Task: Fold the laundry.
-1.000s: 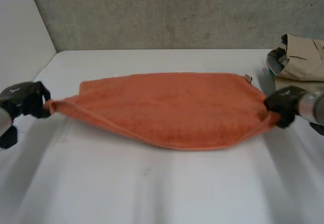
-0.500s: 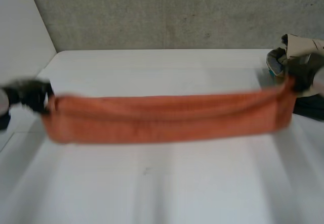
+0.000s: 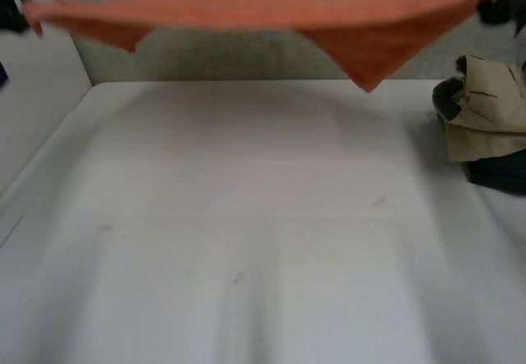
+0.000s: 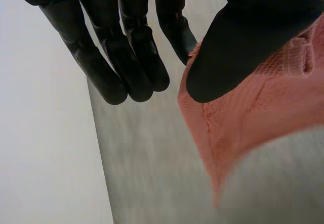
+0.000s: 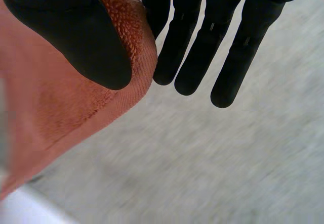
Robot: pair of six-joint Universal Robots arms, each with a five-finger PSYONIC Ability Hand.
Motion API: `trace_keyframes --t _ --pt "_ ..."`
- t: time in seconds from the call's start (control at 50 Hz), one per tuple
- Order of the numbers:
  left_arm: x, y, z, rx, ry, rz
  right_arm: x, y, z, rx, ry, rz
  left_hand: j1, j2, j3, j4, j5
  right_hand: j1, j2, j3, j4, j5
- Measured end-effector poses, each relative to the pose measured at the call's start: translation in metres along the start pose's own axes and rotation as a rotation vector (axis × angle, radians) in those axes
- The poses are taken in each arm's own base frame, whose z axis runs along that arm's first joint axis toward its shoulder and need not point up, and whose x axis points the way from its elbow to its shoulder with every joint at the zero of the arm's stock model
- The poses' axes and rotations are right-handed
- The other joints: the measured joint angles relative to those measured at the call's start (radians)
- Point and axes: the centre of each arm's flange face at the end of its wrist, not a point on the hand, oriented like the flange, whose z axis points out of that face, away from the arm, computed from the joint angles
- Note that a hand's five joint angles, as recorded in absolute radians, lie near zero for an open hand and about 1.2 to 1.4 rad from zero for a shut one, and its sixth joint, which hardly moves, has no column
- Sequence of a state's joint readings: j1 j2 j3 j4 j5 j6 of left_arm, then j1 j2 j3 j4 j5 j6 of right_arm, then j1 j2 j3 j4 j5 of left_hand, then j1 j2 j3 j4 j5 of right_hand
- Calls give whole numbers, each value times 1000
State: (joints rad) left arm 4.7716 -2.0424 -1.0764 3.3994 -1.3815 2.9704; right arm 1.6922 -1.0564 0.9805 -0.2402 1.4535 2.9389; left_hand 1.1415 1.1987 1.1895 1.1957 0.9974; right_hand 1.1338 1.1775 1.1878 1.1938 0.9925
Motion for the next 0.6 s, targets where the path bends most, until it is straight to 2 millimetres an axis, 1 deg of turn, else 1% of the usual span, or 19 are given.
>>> trace_keyframes --t 0.04,0.06,0.08,0.1,0.12,0.16,0.2,0.24,0.28,0.3,0.32,0.38,0.4,0.42,0.5,0.54,0.6 --pt "-1 16 -8 -53 1 2 -5 12 -5 -49 -33 -2 0 0 0 0 0 0 0 0 0 0" --pt "-2 28 -14 -92 4 3 -10 23 -10 -91 -58 -6 0 0 0 0 0 0 0 0 0 0" --pt "-3 37 -19 -123 8 5 -12 29 -12 -115 -74 -8 0 0 0 0 0 0 0 0 0 0" --pt "-3 51 -27 -169 17 7 -17 44 -19 -170 -106 -16 0 1 0 0 0 0 0 0 0 0" --pt "-3 57 -32 -192 22 8 -19 49 -22 -191 -117 -19 0 1 0 0 0 0 0 0 0 0" --pt "-5 78 -48 -270 38 13 -24 71 -35 -277 -158 -41 0 1 0 0 0 0 0 0 0 0" --pt "-7 92 -62 -333 49 16 -26 86 -45 -345 -185 -64 0 1 0 0 0 0 0 0 0 0" --pt "-11 102 -74 -388 56 19 -27 97 -56 -404 -206 -85 0 1 0 0 0 0 0 0 0 0" --pt "-16 110 -91 -463 62 28 -26 106 -68 -477 -230 -115 0 1 0 0 0 0 0 0 0 0" --pt "-20 113 -105 -520 65 38 -24 113 -81 -548 -252 -145 0 1 0 0 0 0 0 0 0 0" --pt "-22 113 -109 -538 66 42 -23 114 -85 -571 -259 -156 0 1 0 0 0 0 0 0 0 0" --pt "-30 107 -134 -651 73 73 -15 115 -107 -686 -298 -218 0 1 0 0 0 0 0 0 0 0" --pt "-31 106 -139 -672 75 79 -13 114 -111 -709 -308 -231 0 1 0 0 0 0 0 0 0 0" --pt "-34 100 -149 -720 80 94 -9 112 -121 -765 -332 -265 0 1 0 0 0 0 0 0 0 0" --pt "-38 83 -175 -852 113 138 2 105 -146 -914 -416 -356 0 1 0 0 0 0 0 0 0 0" --pt "-38 77 -184 -910 141 159 7 101 -156 -981 -465 -392 0 1 0 0 0 0 0 0 0 0" --pt "-37 70 -193 -978 190 186 11 96 -165 -1042 -514 -417 0 1 0 0 0 0 0 0 0 0"
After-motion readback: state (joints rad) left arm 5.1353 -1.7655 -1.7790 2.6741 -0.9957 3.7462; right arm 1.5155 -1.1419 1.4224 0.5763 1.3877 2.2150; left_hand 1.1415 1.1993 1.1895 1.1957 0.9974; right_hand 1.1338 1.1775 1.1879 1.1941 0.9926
